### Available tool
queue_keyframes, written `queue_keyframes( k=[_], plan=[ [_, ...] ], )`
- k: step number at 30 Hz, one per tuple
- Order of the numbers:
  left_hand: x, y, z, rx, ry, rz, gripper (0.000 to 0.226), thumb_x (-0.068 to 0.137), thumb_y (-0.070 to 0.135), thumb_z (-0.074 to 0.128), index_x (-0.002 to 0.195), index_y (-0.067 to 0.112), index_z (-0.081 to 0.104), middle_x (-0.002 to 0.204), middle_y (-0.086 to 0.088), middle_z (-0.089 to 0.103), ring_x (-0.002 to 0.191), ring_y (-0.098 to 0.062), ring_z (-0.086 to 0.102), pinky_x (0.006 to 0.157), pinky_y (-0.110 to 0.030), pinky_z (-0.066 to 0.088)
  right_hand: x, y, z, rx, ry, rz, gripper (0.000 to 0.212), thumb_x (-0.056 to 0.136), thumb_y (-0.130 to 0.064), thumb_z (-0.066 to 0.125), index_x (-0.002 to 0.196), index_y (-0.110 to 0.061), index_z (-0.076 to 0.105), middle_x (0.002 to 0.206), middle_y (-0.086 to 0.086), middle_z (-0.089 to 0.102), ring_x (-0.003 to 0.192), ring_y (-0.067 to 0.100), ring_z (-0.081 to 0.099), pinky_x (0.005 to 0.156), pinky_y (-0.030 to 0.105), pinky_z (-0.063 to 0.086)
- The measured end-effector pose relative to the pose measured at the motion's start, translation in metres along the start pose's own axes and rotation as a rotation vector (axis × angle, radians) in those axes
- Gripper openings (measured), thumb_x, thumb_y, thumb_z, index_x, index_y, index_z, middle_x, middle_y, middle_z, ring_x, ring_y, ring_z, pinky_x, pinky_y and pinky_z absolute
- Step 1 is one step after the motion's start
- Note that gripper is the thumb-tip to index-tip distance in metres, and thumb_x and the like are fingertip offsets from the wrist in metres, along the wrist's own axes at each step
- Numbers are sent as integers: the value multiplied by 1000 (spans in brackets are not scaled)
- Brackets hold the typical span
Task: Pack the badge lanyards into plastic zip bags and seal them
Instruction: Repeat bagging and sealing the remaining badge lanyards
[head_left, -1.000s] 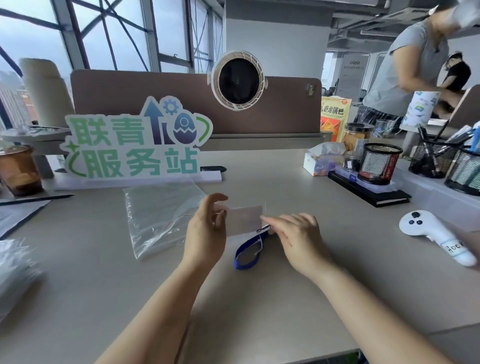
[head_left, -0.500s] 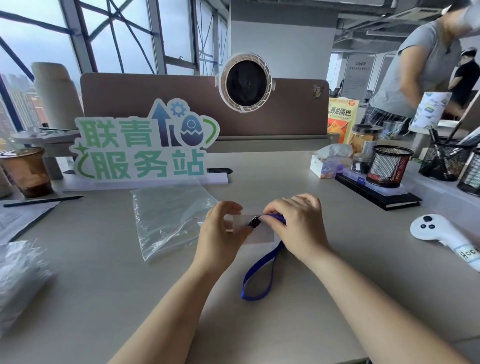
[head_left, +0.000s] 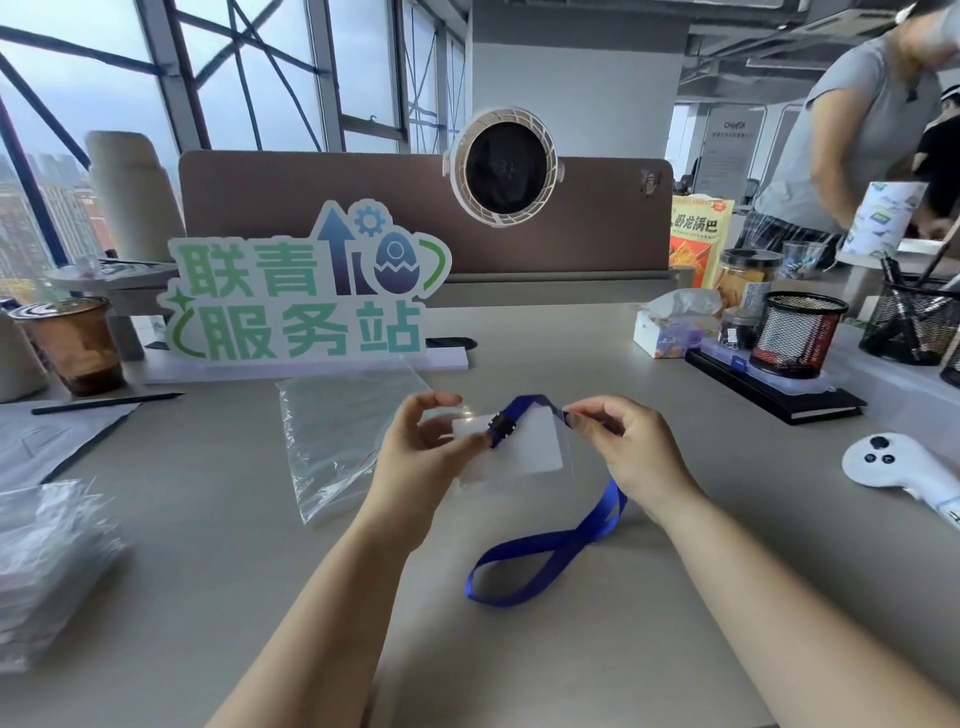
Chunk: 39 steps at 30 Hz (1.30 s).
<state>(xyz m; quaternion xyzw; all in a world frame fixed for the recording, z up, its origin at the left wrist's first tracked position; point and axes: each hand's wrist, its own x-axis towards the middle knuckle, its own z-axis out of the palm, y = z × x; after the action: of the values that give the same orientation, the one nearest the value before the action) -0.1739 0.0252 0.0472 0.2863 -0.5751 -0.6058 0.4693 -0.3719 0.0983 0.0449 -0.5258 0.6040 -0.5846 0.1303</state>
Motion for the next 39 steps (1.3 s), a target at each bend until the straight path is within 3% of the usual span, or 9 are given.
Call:
queue_keyframes(
  k=[5,8,10,12,17,21,25,32,39],
  plan=[
    [6,-1,3,-73,264,59,37,76,6,75,99,26,54,84,-1,58,63,-10,55,51,-20,43,-16,5,9,-167,-108,63,15,88,-16,63,80,-24,72,76,-10,70,75,9,63,72,23,47],
    [6,-5,5,-55,330,110,38,76,9,76,96,29,51,96,-1,62,75,-13,59,56,-23,45,-26,-1,15,-331,-204,16,28,91,-22,59,67,-37,62,59,-16,61,56,1,50,61,19,40],
    [4,-7,6,2,363,154,38,77,9,74,94,31,49,100,3,61,80,-12,60,60,-23,47,-31,-6,18,-406,-263,-6,27,93,-28,55,68,-30,62,56,-13,57,49,3,43,53,16,33],
    [3,-8,8,69,356,194,38,78,7,72,92,31,47,96,5,61,77,-8,60,62,-23,49,-34,-11,18,-402,-312,-20,21,93,-31,55,80,-21,68,64,-10,61,54,3,47,56,16,36],
    [2,-13,8,235,289,251,40,77,8,74,92,33,47,93,10,61,74,-8,59,59,-16,48,-24,-23,13,-340,-362,-16,12,85,-21,67,93,-29,71,83,-17,66,78,-5,57,70,7,40],
    [-1,-16,11,300,175,241,41,77,5,73,90,33,46,96,7,61,75,-9,58,56,-10,44,-7,-32,10,-399,-274,-150,16,84,-17,66,93,-30,70,92,-5,69,90,13,60,85,28,48],
    [-2,-12,12,255,64,197,37,76,2,73,94,25,49,93,5,62,64,-3,55,54,-14,45,9,-38,8,-416,-191,-209,10,80,-22,70,84,-31,67,82,-4,64,83,18,58,82,39,48],
    [-1,-3,1,91,-150,77,41,65,9,77,96,18,52,86,-1,64,69,-19,56,54,-27,43,21,-35,1,-32,-119,-50,7,80,-13,72,79,-17,68,82,1,70,78,9,62,75,20,48],
    [6,-5,0,-139,-57,3,41,64,11,74,97,22,53,92,-3,64,77,-22,61,63,-34,42,-2,-7,10,166,-133,165,11,88,-18,62,84,-20,72,81,-10,73,76,-2,63,70,8,46]
  ],
)
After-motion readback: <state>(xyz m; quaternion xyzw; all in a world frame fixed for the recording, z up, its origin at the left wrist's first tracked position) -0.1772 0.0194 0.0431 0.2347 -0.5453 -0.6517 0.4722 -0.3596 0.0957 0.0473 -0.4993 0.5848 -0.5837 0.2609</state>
